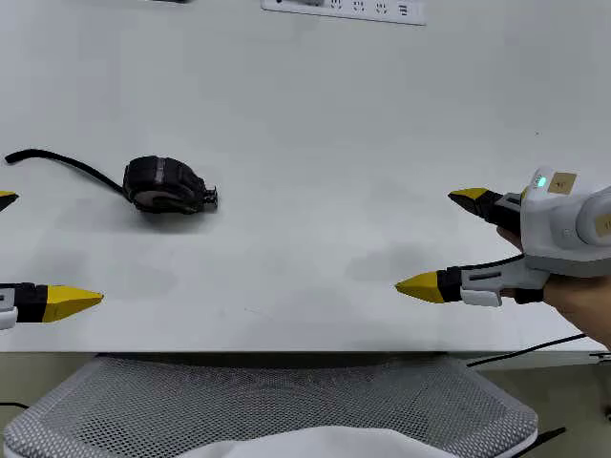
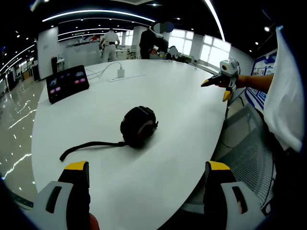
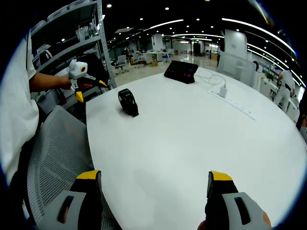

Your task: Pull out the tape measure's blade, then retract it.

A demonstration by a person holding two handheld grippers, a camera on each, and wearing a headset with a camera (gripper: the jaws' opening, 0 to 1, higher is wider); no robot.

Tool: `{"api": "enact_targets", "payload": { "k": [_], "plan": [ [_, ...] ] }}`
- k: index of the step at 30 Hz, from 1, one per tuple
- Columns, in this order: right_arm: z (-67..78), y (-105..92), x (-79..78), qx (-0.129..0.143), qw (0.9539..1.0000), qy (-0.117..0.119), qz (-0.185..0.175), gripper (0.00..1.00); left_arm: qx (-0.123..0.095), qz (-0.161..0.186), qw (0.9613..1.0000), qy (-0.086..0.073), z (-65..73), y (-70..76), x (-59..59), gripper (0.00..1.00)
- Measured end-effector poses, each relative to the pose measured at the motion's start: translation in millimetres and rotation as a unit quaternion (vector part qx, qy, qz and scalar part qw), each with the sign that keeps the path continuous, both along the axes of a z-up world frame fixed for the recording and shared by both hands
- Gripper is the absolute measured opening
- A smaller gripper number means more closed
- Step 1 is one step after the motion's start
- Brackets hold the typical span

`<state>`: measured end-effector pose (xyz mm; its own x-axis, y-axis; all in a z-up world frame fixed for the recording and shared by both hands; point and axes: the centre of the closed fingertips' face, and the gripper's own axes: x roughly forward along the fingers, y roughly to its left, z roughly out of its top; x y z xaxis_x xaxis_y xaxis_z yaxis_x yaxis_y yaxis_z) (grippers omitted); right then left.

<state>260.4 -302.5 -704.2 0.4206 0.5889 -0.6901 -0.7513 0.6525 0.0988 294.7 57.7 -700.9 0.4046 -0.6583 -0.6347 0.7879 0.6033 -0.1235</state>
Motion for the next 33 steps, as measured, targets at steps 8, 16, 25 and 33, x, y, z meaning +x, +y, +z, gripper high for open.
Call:
{"api": "enact_targets", "payload": {
  "k": [8, 16, 25, 33],
  "plan": [
    [-0.9, 0.3, -0.1, 0.000, 1.0000, 0.001, 0.001, 0.90, 0.002, -0.003, 1.0000, 0.001, -0.8, -0.3, 0.5, 0.97],
    [-1.8, 0.4, 0.8, 0.000, 1.0000, 0.004, 0.000, 0.91, 0.005, -0.005, 1.0000, 0.002, -1.5, -0.4, 2.0, 0.94],
    [-5.3, 3.6, 3.9, 0.001, 1.0000, 0.005, 0.005, 0.90, 0.006, -0.014, 0.9999, 0.008, -5.4, -2.8, 4.2, 0.94],
    [-7.8, 9.6, 7.0, 0.002, 0.9998, 0.009, 0.015, 0.90, 0.009, -0.027, 0.9996, 0.008, -7.5, -10.7, 12.3, 0.92]
  ]
}}
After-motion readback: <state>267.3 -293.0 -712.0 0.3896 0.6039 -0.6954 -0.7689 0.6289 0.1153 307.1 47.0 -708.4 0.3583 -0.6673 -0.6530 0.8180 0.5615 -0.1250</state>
